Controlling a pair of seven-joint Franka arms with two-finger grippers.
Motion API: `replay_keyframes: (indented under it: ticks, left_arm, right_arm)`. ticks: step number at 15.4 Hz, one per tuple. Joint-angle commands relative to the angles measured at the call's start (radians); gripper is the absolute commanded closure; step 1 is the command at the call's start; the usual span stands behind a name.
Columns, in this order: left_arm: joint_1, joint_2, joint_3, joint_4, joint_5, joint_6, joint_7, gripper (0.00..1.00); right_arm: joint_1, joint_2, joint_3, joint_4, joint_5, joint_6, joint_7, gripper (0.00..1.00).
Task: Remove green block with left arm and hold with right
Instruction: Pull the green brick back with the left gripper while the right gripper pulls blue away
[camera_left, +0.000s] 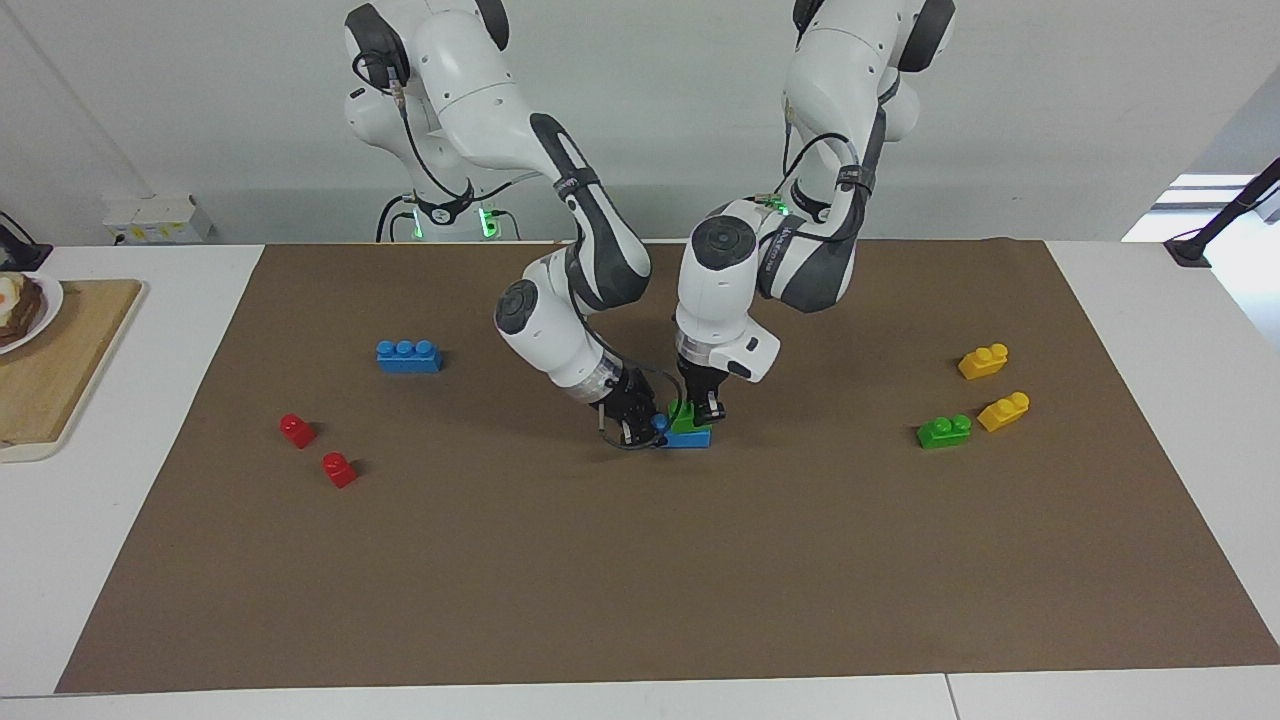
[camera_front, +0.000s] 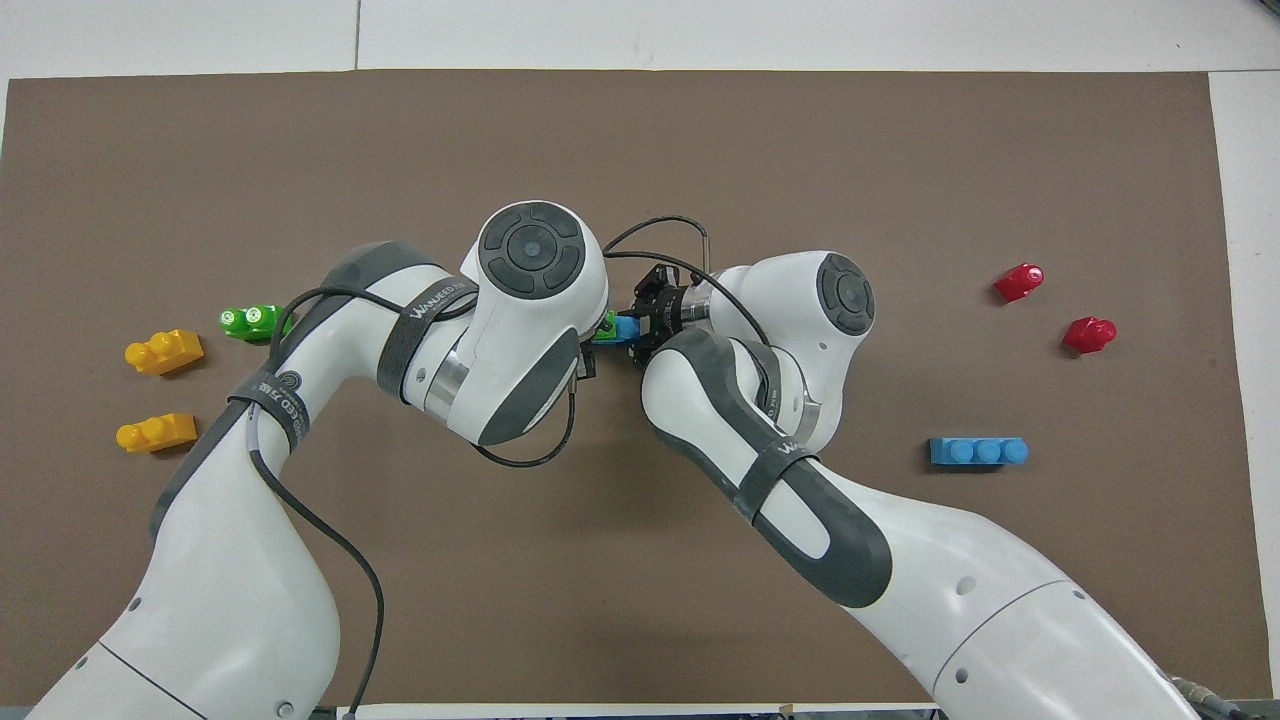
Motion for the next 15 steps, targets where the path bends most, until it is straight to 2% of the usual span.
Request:
replay_keyframes:
  ticks: [1, 3, 6, 8, 15]
  left_arm:
    - [0.001, -0.001, 0.001, 0.058, 0.018, -0.105, 0.039, 1.0]
    - [0.028, -0.025, -0.007, 0.063, 0.007, -0.148, 0.1, 1.0]
    - [0.045, -0.089, 0.002, 0.051, -0.049, -0.22, 0.291, 1.0]
    - [0.086, -0.119, 0.002, 0.018, -0.056, -0.246, 0.399, 1.0]
    - [0.232, -0.359, 0.002, -0.285, -0.08, -0.226, 0.9, 1.0]
  right_arm:
    - [0.001, 0.015, -0.004, -0.013, 0.023, 0.051, 0.006, 1.0]
    - [0.001, 0.015, -0.004, -0.012, 0.023, 0.05, 0.006, 1.0]
    - [-0.008, 0.014, -0.004, -0.003, 0.02, 0.033, 0.006, 1.0]
    - [-0.025, 0.0, -0.012, 0.013, 0.007, -0.028, 0.006, 1.0]
    - [-0.266, -0.035, -0.014, 0.181, -0.174, -0.405, -0.043, 1.0]
